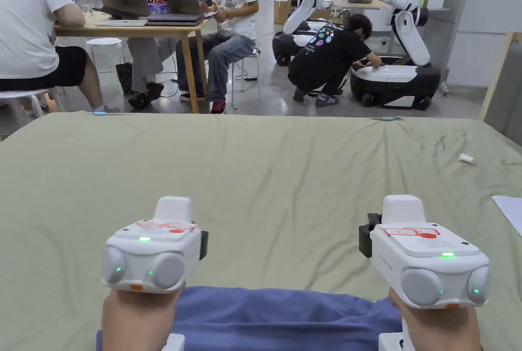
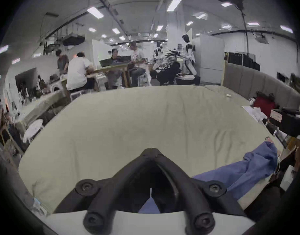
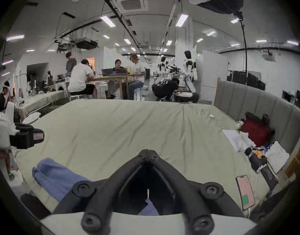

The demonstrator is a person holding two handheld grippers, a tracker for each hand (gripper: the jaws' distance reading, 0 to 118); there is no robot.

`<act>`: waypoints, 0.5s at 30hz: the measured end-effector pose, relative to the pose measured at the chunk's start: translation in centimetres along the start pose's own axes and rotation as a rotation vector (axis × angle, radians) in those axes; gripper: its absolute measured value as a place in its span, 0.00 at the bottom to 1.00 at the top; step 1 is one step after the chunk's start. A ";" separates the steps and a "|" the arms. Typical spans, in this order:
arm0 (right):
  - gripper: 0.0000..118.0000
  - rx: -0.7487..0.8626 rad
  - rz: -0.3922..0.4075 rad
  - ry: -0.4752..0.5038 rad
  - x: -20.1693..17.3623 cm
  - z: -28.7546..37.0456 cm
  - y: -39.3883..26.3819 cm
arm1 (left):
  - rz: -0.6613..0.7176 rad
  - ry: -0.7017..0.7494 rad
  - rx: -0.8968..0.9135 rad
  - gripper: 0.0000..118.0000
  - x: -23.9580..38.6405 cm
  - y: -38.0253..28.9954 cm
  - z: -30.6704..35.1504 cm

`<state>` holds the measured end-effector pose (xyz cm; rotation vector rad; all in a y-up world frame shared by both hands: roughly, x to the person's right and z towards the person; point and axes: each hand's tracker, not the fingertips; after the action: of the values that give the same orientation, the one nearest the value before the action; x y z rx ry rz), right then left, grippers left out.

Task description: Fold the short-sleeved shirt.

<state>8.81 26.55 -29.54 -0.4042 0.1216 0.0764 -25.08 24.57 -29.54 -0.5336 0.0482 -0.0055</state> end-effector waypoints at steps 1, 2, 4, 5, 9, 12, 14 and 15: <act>0.00 -0.001 0.014 -0.001 -0.3 0.1 -0.2 | 0.041 0.013 -0.013 0.00 -2.1 -1.0 0.3; 0.00 -0.003 0.020 0.000 -0.4 0.1 -0.3 | 0.103 -0.012 -0.022 0.00 -3.7 -1.8 0.5; 0.00 -0.005 0.023 0.005 -1.0 -0.4 -0.6 | 0.295 -0.120 -0.052 0.13 -8.2 -3.8 1.3; 0.00 -0.011 0.017 0.013 -1.3 -0.6 -0.7 | 0.360 -0.132 -0.050 0.42 -9.7 -5.2 1.9; 0.00 -0.032 0.028 0.043 -3.3 -1.4 -1.2 | 0.533 -0.128 -0.103 0.94 -15.2 -10.3 2.0; 0.00 -0.043 0.030 0.063 -4.4 -2.1 -1.5 | 0.842 -0.258 -0.138 0.95 -18.6 -14.3 0.6; 0.00 -0.048 0.038 0.069 -5.0 -2.3 -1.6 | 0.966 -0.366 -0.199 0.94 -19.0 -16.5 -1.2; 0.00 -0.049 0.041 0.072 -5.3 -2.0 -1.4 | 1.020 -0.446 -0.215 0.94 -18.5 -17.6 -2.5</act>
<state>3.46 24.26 -30.12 -0.4536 0.1994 0.1056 -43.55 8.47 -21.87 -0.6657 -0.1208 1.1218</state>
